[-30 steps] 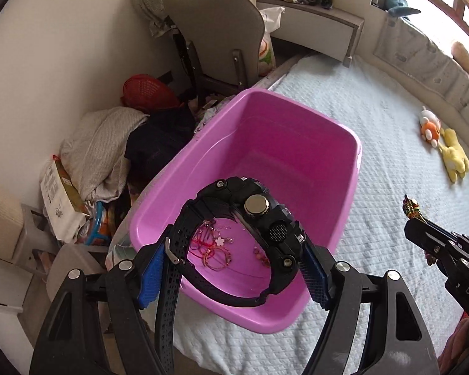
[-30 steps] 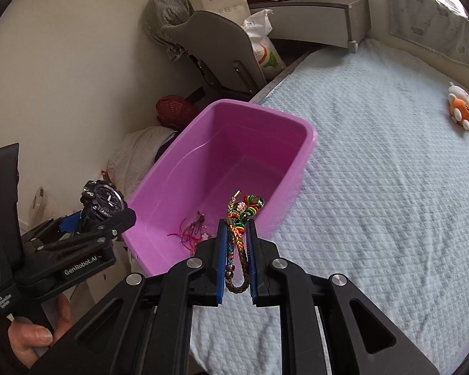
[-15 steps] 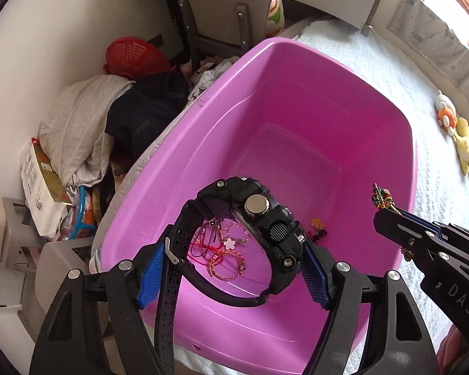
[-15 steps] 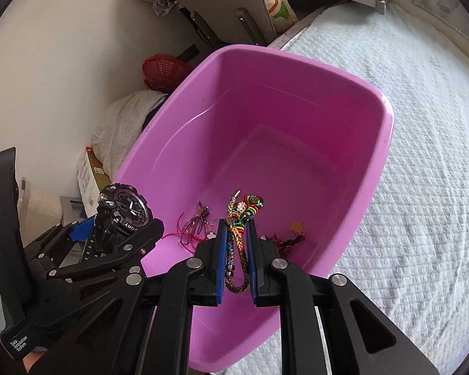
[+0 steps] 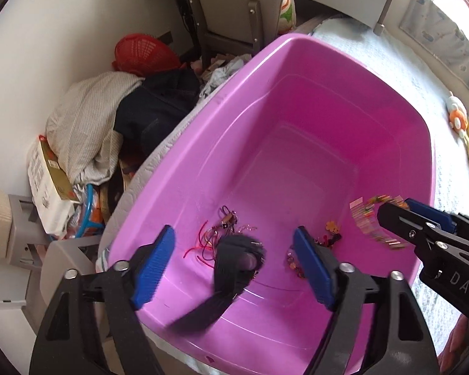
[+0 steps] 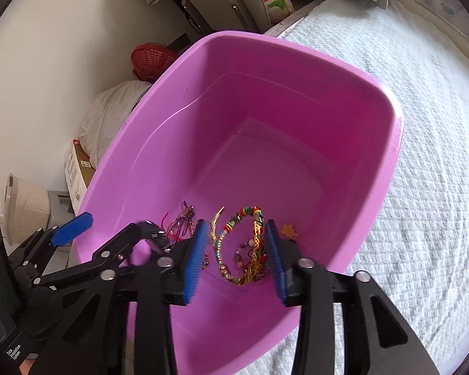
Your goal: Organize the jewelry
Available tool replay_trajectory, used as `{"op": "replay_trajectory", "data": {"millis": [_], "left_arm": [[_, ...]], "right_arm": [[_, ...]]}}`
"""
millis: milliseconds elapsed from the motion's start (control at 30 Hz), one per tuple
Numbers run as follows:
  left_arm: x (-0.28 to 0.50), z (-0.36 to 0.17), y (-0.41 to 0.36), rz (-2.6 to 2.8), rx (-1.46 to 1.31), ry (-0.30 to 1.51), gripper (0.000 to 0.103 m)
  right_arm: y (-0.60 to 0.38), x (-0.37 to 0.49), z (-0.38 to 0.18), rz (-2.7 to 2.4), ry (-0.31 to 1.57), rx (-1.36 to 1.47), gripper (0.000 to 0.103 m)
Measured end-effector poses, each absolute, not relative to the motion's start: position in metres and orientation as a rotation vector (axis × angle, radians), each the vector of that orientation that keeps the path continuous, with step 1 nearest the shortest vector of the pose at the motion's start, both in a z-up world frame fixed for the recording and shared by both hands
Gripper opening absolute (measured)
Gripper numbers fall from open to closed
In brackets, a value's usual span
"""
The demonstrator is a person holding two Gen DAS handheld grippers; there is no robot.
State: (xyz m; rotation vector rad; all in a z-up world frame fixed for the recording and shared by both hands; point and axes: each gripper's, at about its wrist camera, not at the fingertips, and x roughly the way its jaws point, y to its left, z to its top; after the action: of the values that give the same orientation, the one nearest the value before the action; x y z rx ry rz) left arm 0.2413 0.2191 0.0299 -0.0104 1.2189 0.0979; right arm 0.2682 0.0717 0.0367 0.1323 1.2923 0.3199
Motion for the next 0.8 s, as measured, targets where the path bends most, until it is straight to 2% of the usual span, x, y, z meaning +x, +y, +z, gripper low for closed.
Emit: {"op": "replay_trajectory", "data": {"millis": [67, 800], "left_arm": [[0.242, 0.033, 0.221, 0.111, -0.012, 1.218, 0.095], [0.228, 0.076, 0.213, 0.113, -0.051, 1.215, 0.095]], "right_arm": [[0.069, 0.267, 0.041, 0.303, 1.273, 0.117, 0.046], [0.049, 0.238, 0.079, 0.252, 1.283, 0.146, 0.057]]}}
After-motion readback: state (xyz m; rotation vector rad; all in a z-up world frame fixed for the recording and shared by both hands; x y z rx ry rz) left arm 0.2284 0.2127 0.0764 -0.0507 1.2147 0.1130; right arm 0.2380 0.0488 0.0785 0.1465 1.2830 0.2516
